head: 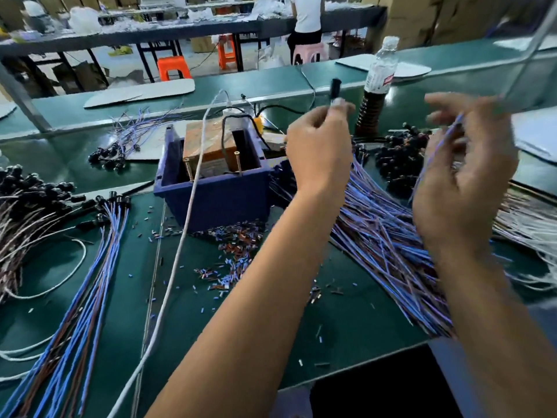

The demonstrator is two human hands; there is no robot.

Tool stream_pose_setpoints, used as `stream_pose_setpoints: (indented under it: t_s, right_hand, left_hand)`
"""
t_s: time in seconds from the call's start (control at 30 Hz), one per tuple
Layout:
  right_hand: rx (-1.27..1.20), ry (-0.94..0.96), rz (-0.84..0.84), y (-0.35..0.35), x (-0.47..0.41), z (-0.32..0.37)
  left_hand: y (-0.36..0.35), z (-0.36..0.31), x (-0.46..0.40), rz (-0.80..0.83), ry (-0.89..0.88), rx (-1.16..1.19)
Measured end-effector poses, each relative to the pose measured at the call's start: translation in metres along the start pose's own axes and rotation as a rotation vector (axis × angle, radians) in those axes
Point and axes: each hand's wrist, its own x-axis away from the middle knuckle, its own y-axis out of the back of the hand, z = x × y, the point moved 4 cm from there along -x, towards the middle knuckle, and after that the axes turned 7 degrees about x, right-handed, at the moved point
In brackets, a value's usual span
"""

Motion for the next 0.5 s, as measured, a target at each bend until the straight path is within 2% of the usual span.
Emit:
stream_pose_setpoints:
  t_s: [0.03, 0.07, 0.13, 0.17, 0.27, 0.33, 0.4, 0.5]
  right_hand:
    - [-0.083, 0.013, 0.108, -0.004, -0.001, 0.002]
    - [-0.222, -0.085, 0.236, -0.008, -0.001, 0.0]
    - [-0.492, -0.428, 0.492, -0.019, 0.001, -0.004]
    - [-0.517, -0.52, 0.612, -0.022, 0.002, -0.005]
    - [-0.523, -0.459, 0.889, -0.022, 0.008, -0.004]
    - [-0.543, -0.403, 0.955, -0.018, 0.01, -0.004]
    - [-0.47, -0.354, 0.941, -0.012, 0.007, -0.013]
    - [-0.262, -0.264, 0.955, 0.006, 0.002, -0.038]
  left_hand:
    - [-0.009, -0.001, -0.005, 0.026, 0.082, 0.104]
    - [-0.018, -0.002, -0.009, 0.062, 0.156, 0.212]
    - [-0.031, -0.007, -0.016, 0.161, 0.277, 0.437]
    - [-0.036, -0.011, -0.018, 0.207, 0.328, 0.556]
    - [-0.041, -0.018, -0.026, 0.242, 0.443, 0.848]
    - [-0.04, -0.02, -0.034, 0.183, 0.469, 0.929]
    - [-0.033, -0.021, -0.042, 0.092, 0.415, 0.807]
    - [-0.013, -0.023, -0.055, -0.084, 0.162, 0.27]
